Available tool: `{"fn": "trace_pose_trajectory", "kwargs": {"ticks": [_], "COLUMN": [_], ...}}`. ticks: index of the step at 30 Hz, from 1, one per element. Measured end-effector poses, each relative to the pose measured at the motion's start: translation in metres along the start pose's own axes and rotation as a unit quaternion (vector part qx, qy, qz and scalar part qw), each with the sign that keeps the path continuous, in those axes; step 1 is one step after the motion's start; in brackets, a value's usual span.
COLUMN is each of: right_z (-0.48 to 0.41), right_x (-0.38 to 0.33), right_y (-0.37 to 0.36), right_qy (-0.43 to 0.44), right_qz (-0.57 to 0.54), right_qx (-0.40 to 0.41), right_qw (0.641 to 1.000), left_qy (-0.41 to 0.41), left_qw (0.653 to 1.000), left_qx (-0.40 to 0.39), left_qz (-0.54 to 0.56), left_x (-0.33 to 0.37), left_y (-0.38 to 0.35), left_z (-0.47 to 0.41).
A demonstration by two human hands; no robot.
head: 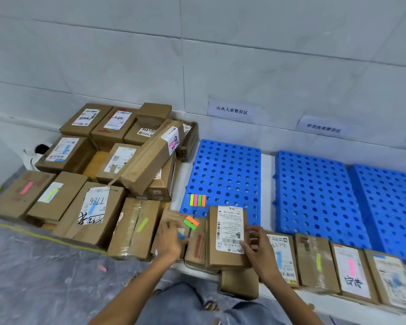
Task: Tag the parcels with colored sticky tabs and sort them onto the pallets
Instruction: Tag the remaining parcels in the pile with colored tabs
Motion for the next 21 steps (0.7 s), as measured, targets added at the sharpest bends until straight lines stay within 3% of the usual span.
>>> {"fn": "trace_pose_trajectory", "kwargs": {"ticks": [5,9,14,21], "right_z": [-0.008,-0.015,-0.018,-0.004], "right_x": [0.003,0.000,-0.034,-0.109], "right_y": [0.005,0.013,0.030,0.010], "right_qy": [0.016,0.041,0.190,0.419], "right_qz": [0.027,0.061,0.070,0.120], "right_qx": [-0.016,0.009,0.075,0.059], "right_qw": [0.999,0.997,0.976,0.898], "left_qy": [0.052,0.079,0.043,-0.017], "left_qw": [0.998,0.984,0.930,0.887], "left_qx": [-0.031,0.006,0.076,0.036], "left_qz": [-0.025,0.158,0.357,0.461], "left_x": [0.002,0.010,0.038,0.105], "left_y": [-0.005,0.008,0.058,0.103], "left_z": [-0.007,-0.012,-0.001,0.034]}}
Point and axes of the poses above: each hand's wrist, its own z-axis away from the middle knuckle, its own y-axis out of the back of the hand, x = y × z, the point moved 1 cm from there along -z, towards the middle knuckle, and after that the axes turned 12 degrees about x, right-handed, at the moved point
